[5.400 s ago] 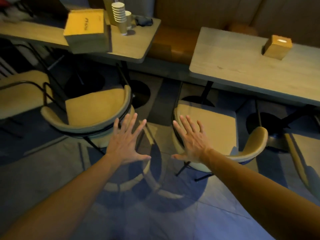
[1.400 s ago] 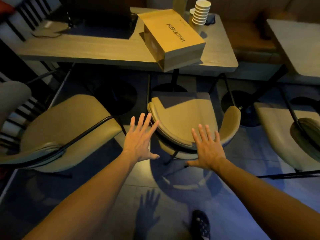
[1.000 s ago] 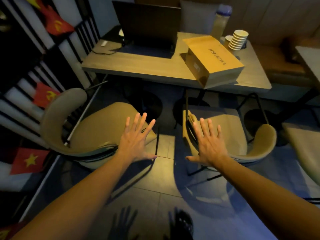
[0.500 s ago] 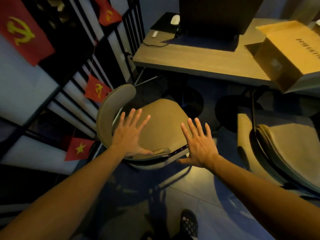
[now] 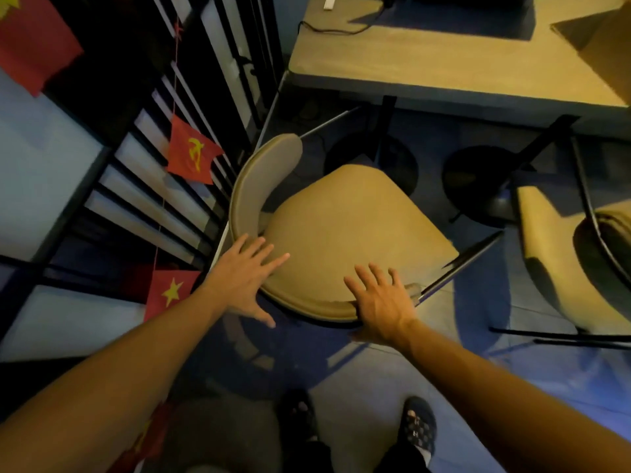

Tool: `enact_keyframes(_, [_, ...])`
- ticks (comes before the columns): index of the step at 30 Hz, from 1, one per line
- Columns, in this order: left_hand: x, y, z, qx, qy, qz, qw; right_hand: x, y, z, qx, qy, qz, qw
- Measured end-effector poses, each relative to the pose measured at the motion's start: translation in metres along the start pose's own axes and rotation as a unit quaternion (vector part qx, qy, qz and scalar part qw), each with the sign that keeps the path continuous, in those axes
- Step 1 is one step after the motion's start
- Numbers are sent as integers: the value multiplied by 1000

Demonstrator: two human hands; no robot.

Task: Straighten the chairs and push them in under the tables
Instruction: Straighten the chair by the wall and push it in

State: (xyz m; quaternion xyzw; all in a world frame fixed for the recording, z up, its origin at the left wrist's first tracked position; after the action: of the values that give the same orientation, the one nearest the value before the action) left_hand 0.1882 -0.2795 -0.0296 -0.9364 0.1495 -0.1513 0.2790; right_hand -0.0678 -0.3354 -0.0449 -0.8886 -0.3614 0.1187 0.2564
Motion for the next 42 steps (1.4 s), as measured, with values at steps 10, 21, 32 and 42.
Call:
enact_keyframes(10, [13,32,-11,21,38,90,995,-9,10,2,13,-31,-49,998])
enact_keyframes(21, [-129,63,-72,5,-106,2,994,-149,-14,-1,3,-89,-16,996])
enact_keyframes(32, [-83,75,-59,-28,-100,80,991,-105,-31,14,4,-42,-19,999])
enact_keyframes(42, [-59,103,-77,0,-19,81,997,-130,4,-4,-19,-84,-1,996])
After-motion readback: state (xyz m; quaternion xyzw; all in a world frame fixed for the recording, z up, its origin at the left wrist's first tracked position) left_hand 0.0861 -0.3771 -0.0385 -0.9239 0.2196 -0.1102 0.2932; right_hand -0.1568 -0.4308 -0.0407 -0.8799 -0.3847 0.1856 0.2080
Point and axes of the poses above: each hand's wrist, its own y-axis towards the middle knuckle, its own z-axis out of the palm, x = y × z, the point moved 3 cm from there along y, towards the middle knuckle, and after that the axes turned 3 degrees about z, right-handed, at the moved point
